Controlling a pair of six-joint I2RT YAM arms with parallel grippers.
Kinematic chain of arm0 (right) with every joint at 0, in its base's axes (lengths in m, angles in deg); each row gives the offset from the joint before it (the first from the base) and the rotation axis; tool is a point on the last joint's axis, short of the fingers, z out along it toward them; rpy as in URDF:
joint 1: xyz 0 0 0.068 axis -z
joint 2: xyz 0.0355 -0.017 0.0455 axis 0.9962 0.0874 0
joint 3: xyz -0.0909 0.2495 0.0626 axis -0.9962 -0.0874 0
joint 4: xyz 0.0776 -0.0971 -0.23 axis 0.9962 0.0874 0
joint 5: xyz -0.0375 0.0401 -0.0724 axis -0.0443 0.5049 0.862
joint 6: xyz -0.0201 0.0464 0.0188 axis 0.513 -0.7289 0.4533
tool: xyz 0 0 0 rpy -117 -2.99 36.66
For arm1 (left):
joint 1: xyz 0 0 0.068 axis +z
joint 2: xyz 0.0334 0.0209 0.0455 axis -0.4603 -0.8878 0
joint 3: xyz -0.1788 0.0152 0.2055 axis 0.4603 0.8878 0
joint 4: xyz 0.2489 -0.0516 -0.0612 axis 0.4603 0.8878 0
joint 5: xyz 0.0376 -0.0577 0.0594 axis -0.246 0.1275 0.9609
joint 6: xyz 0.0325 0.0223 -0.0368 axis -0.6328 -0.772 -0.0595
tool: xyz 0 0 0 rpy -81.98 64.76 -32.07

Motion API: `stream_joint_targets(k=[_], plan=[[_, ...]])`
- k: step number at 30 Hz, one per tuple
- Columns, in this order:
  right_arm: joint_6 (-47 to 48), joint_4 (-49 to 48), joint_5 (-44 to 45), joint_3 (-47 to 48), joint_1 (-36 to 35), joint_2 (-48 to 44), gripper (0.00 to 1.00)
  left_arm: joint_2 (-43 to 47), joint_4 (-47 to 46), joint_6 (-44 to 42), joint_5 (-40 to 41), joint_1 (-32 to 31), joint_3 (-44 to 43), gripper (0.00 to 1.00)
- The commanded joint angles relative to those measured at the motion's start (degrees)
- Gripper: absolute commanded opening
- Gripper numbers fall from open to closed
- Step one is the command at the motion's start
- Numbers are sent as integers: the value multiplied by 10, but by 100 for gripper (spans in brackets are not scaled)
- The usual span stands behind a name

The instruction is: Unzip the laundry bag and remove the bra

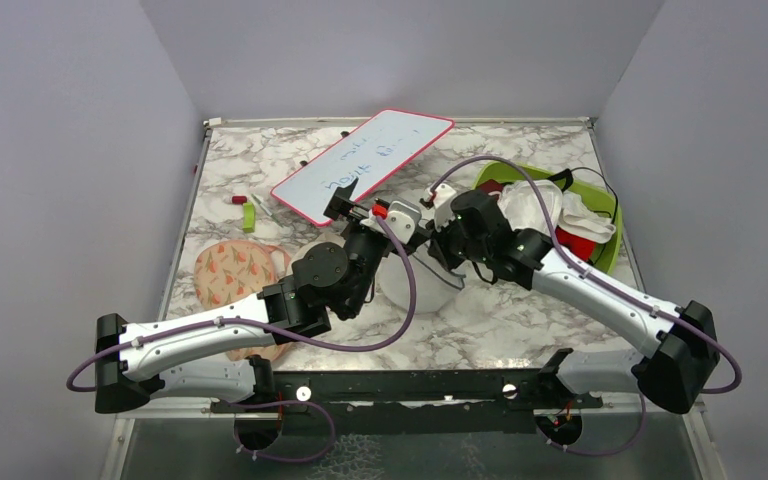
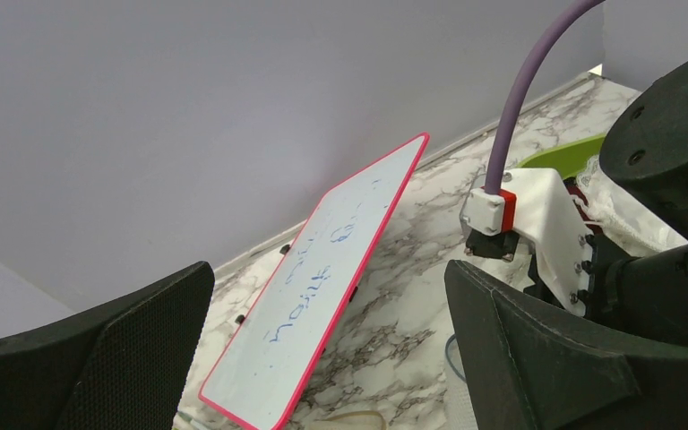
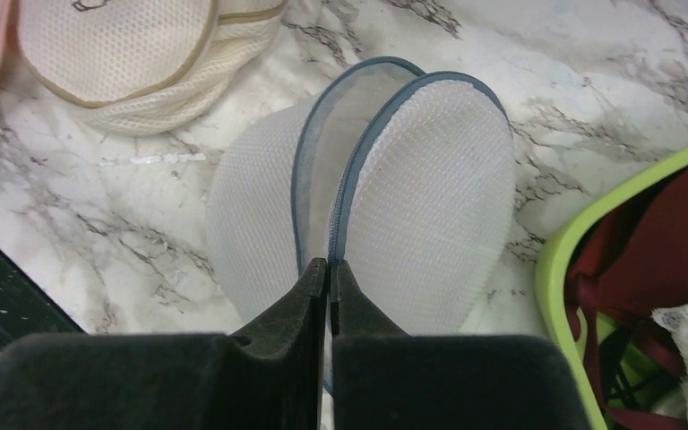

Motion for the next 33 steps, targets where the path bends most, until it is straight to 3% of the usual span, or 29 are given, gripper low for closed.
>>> stream_joint_targets(k=[1,24,29,33], plan=[[-30,-45,-52,-6,-13,19,1,1,3,8,-13,1,-10,98],[-121,-205,-148,-93,-22,139,2,9,10,15,-16,1,-14,98],[-134,-210,-147,-85,-22,166,16,10,9,14,-13,1,-15,98],[-132,-181,-118,-79,-22,136,29,12,7,12,-11,1,-13,98]])
